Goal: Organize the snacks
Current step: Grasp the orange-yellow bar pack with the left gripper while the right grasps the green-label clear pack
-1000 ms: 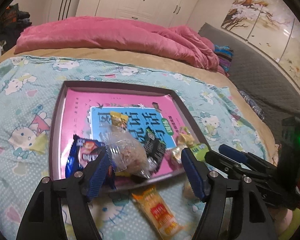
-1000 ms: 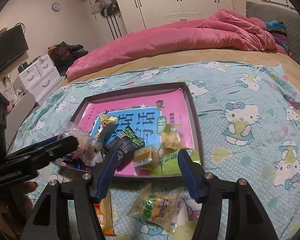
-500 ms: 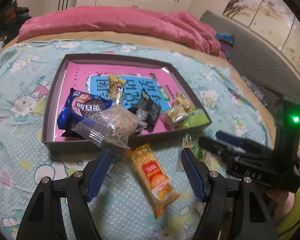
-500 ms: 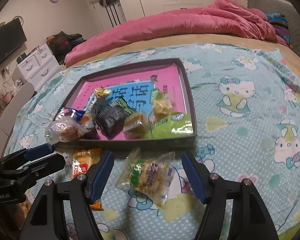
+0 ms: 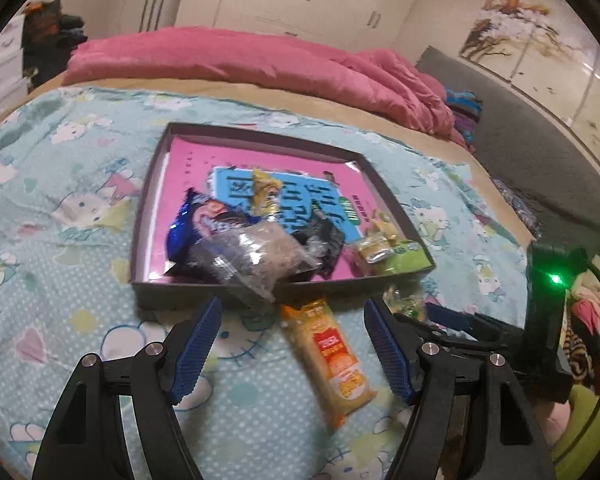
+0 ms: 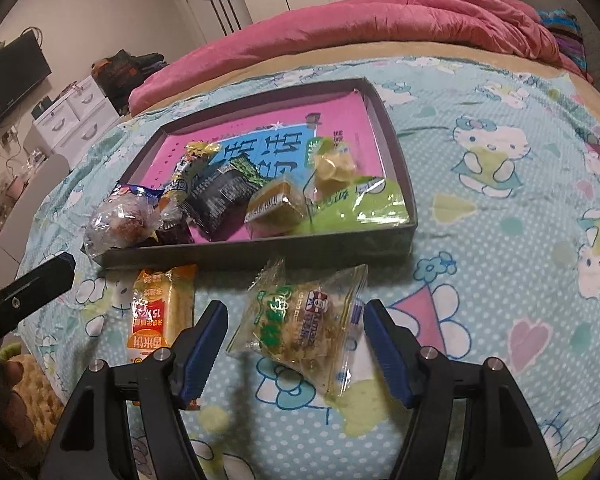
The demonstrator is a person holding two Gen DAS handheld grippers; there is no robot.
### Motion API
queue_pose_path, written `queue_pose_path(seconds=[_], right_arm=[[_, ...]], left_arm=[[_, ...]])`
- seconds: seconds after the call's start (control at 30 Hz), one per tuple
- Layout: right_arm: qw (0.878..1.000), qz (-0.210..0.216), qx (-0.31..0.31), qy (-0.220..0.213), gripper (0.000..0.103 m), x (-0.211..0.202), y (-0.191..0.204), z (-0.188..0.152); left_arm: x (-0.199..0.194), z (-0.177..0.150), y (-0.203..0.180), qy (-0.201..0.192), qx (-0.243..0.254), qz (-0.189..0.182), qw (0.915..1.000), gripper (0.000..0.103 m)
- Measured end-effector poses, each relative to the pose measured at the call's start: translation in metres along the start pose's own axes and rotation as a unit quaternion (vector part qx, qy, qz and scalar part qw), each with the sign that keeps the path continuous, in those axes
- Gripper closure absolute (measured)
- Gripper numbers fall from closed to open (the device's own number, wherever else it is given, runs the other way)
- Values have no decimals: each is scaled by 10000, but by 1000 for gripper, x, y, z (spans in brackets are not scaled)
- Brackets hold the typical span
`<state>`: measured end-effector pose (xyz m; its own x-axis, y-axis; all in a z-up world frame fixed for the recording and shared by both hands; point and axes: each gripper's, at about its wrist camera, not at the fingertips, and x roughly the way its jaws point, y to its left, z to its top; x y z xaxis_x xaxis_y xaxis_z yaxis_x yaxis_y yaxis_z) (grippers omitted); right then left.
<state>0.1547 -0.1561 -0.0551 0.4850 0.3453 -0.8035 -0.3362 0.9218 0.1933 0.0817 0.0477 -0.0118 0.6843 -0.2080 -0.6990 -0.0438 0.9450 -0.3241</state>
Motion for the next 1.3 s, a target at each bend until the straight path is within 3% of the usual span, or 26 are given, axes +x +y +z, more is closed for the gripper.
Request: queue_pose_path(seconds=[0.13, 0.33, 0.43, 0.5, 0.63, 0.73, 0.8, 0.83, 1.0, 1.13, 1.3], right_arm=[[10000, 4, -45, 49, 33, 3, 0, -2], [9999, 112, -53, 38, 34, 12, 0, 0], [9997, 116, -223, 68, 40, 16, 4, 0], [9994, 125, -319, 33, 50, 15, 5, 0], [9992, 210, -328, 14, 54, 12, 3, -1], [9994, 261, -234, -33, 56, 2, -1, -1], [9994, 300, -124, -146, 56, -9, -8, 0], [9991, 360, -26, -228, 56, -15, -13, 1], [9968, 408, 125, -674, 56, -39, -22, 17], [9947, 396, 96, -943, 56, -50, -24, 31], [9926, 433, 182, -1117, 56, -52, -34, 44]], left_arm=[[-6, -15, 5, 176, -392, 56, 9991, 28], [24, -35, -11, 770, -252, 235, 9964, 28], [40, -38, -16, 982, -257, 180, 9947, 28], [48, -41, -20, 1080, -244, 200, 9937, 28], [61, -39, -31, 1150, -159, 304, 9928, 28], [68, -38, -41, 1176, -144, 288, 9925, 40], [74, -40, -50, 1267, 38, 436, 9910, 61], [77, -42, -54, 1293, 158, 473, 9903, 61], [67, -39, -62, 1272, 281, 190, 9913, 66], [40, -23, -77, 858, 411, -55, 9955, 66], [35, 6, -87, 553, 474, 48, 9973, 66]])
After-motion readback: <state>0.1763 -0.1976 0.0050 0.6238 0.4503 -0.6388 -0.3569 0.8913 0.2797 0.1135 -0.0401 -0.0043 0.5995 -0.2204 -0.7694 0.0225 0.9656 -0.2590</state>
